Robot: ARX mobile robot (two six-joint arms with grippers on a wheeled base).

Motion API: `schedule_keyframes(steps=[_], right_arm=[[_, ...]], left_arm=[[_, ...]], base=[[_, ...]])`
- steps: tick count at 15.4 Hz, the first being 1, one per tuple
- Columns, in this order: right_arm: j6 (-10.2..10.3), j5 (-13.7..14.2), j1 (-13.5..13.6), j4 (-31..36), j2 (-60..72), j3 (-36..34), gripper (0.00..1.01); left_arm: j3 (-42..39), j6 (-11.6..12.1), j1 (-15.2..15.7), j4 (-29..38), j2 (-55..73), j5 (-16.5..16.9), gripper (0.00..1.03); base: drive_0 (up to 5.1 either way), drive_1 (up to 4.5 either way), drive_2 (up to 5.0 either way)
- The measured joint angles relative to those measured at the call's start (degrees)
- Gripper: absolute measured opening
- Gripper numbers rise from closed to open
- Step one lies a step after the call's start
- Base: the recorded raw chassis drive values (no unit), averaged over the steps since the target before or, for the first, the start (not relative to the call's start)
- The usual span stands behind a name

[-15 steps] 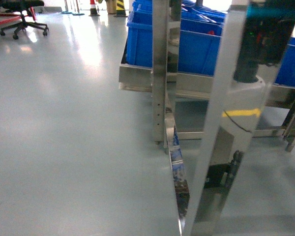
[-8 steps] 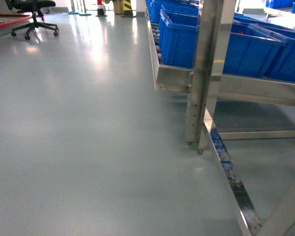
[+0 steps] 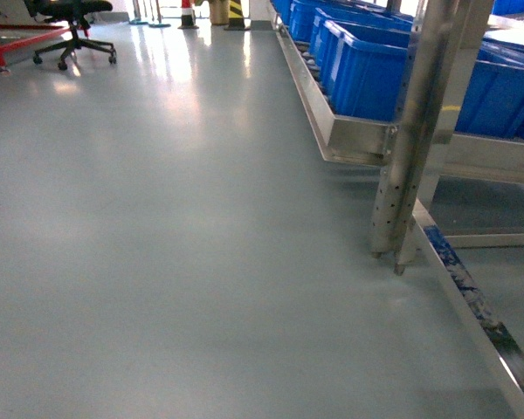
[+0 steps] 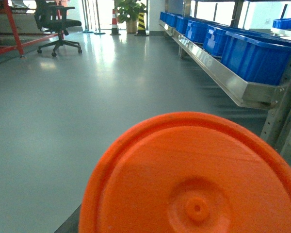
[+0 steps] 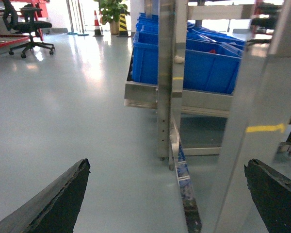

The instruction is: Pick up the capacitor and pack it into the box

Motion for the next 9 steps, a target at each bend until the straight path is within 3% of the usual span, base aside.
schedule_keyframes(steps=[9], right_arm=[[0.02,0.02,0.0,-0.13,0.0,0.0,0.98]], left_arm=[[0.0,0.0,0.0,0.04,0.0,0.07,0.44]], base=[[-5.0,2.44,2.4]])
